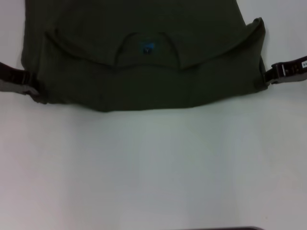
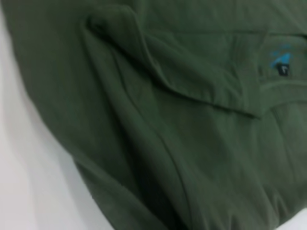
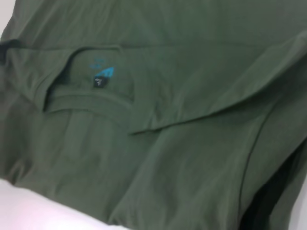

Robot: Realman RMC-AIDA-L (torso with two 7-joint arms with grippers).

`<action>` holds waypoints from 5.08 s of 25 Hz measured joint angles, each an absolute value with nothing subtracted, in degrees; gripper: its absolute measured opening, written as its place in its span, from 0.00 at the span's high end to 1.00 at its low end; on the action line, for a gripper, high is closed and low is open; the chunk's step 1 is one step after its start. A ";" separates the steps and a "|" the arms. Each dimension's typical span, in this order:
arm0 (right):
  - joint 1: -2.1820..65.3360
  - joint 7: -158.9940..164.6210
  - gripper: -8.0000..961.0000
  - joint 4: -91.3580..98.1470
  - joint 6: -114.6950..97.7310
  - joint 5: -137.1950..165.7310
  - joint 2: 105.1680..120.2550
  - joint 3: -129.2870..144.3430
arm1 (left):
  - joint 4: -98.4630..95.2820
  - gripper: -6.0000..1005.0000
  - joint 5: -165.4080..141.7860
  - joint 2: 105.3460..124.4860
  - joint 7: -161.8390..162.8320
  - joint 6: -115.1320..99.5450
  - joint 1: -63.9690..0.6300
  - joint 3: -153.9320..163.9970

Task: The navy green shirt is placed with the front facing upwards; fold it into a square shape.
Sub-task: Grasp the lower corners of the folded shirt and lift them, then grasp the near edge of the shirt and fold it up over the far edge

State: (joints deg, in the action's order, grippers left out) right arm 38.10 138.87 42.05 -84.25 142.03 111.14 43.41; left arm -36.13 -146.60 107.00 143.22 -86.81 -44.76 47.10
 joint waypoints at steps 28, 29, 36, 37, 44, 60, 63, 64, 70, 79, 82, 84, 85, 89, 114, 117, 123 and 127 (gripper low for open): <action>33.90 135.75 0.95 51.55 -113.22 145.43 111.63 40.91 | -46.27 0.96 -153.40 109.10 136.84 -111.63 -40.37 49.99; 33.60 135.87 0.95 51.83 -113.36 145.51 111.76 40.99 | -46.19 0.96 -153.79 109.12 136.68 -111.80 -40.29 50.26; 31.50 137.61 0.95 52.16 -113.93 145.76 111.78 43.94 | -46.27 0.96 -156.19 109.56 136.68 -113.61 -39.86 50.41; 31.23 137.90 0.95 52.11 -113.97 145.75 111.68 44.69 | -46.31 0.96 -156.51 109.56 136.67 -113.90 -39.85 50.42; 30.92 137.37 0.95 51.43 -114.15 138.50 109.45 44.22 | -48.51 0.96 -156.22 109.43 135.67 -115.65 -40.33 49.31; 34.06 139.07 0.95 51.44 -113.69 123.52 103.69 31.54 | -56.56 0.96 -156.03 107.49 136.37 -114.25 -45.57 31.00; 33.68 139.14 0.95 51.43 -113.69 123.49 103.69 30.96 | -57.84 0.96 -156.01 107.13 136.77 -113.46 -45.41 28.18; 33.62 139.18 0.95 51.47 -113.67 123.49 103.65 30.49 | -58.30 0.96 -156.01 107.00 136.89 -113.26 -45.26 27.36; 33.25 139.50 0.95 51.53 -113.67 123.06 103.36 28.45 | -60.93 0.96 -155.08 106.98 137.09 -113.23 -44.65 23.84; 32.72 137.81 0.95 48.31 -112.39 125.61 104.11 29.80 | -56.77 0.96 -154.60 107.65 136.57 -110.19 -43.53 25.82; 31.91 138.01 0.95 48.29 -110.06 125.64 104.22 29.54 | -56.24 0.96 -154.59 108.09 136.85 -107.74 -43.55 26.20; 31.52 138.40 0.95 48.27 -107.92 125.62 104.31 28.33 | -56.24 0.96 -154.58 108.29 137.63 -106.14 -43.89 26.24; 31.40 138.55 0.95 48.26 -106.78 125.51 104.46 27.43 | -56.24 0.96 -154.58 108.50 138.25 -105.02 -44.18 26.29; 31.74 138.77 0.95 48.14 -100.57 125.20 106.26 25.58 | -56.49 0.96 -154.58 109.78 140.53 -99.23 -45.01 27.25; 37.16 138.31 0.95 44.35 -70.06 125.48 112.19 34.67 | -53.39 0.96 -155.53 115.24 148.49 -68.83 -46.64 39.70; 38.16 138.45 0.95 44.30 -66.82 125.51 112.39 36.16 | -52.89 0.96 -155.78 115.22 148.60 -67.61 -47.04 39.84; 39.65 138.41 0.95 43.71 -61.21 125.60 112.61 38.98 | -52.48 0.96 -156.04 115.40 149.86 -65.27 -47.24 40.71; 40.38 138.35 0.95 42.43 -58.45 125.60 112.78 41.20 | -51.96 0.96 -156.05 115.64 150.07 -63.84 -47.49 41.95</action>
